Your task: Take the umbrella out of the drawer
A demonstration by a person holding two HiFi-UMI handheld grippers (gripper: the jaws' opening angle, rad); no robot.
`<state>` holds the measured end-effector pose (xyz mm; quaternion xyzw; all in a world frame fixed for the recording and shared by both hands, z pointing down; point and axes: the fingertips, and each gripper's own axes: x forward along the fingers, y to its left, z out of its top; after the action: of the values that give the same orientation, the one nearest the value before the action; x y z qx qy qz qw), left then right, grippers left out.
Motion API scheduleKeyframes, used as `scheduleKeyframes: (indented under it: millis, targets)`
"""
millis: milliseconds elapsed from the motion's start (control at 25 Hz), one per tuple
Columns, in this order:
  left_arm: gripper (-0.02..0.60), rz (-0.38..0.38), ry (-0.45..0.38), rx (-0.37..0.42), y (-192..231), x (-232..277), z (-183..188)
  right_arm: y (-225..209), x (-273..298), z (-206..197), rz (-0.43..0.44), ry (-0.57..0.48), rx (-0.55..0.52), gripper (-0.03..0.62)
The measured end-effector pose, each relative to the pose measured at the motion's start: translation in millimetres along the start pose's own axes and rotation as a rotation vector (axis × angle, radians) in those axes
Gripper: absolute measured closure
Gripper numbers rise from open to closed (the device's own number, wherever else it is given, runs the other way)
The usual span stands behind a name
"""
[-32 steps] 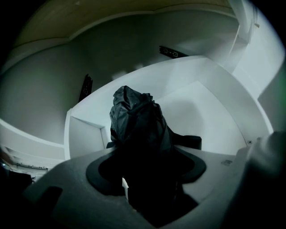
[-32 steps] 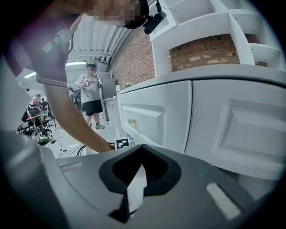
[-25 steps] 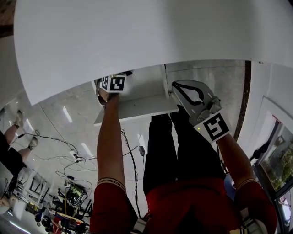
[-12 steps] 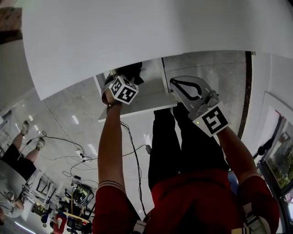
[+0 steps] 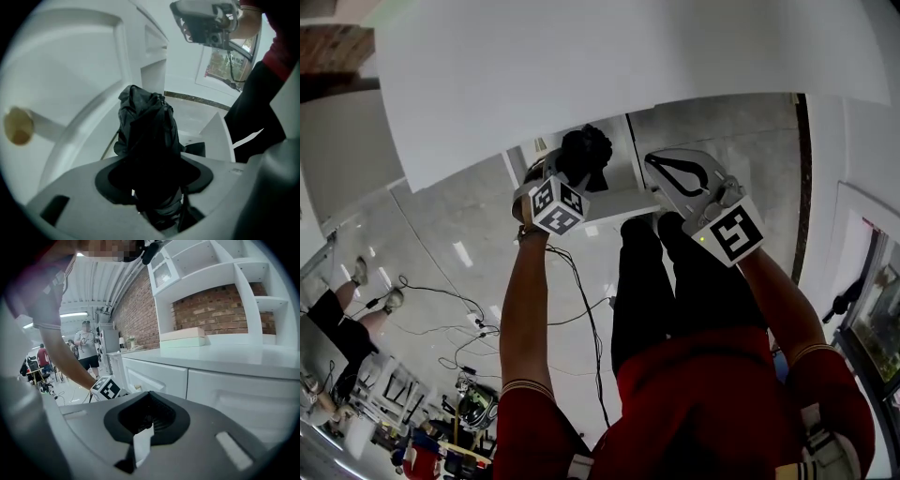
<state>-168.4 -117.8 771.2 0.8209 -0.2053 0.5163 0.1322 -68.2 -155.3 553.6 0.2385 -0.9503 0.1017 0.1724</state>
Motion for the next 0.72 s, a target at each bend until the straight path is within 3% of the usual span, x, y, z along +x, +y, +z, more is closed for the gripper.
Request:
scheduleKeyframes:
  millis: [160, 360, 720]
  targets:
    - [0.337, 0.014, -0.078, 0.031, -5.3, -41.5, 22.2, 3.0, -5.3, 24.5, -0.008, -0.019, -0.008, 0.582]
    - [0.337, 0.067, -0.203, 0.01, -9.4, -106.5, 68.2, -2.4, -29.3, 62.5, -0.041, -0.056, 0.002, 0.582]
    - [0.337, 0.207, -0.457, -0.128, -20.6, -236.1, 149.9, 9.0, -74.7, 127.7, -0.05, -0.083, -0.006, 0.582]
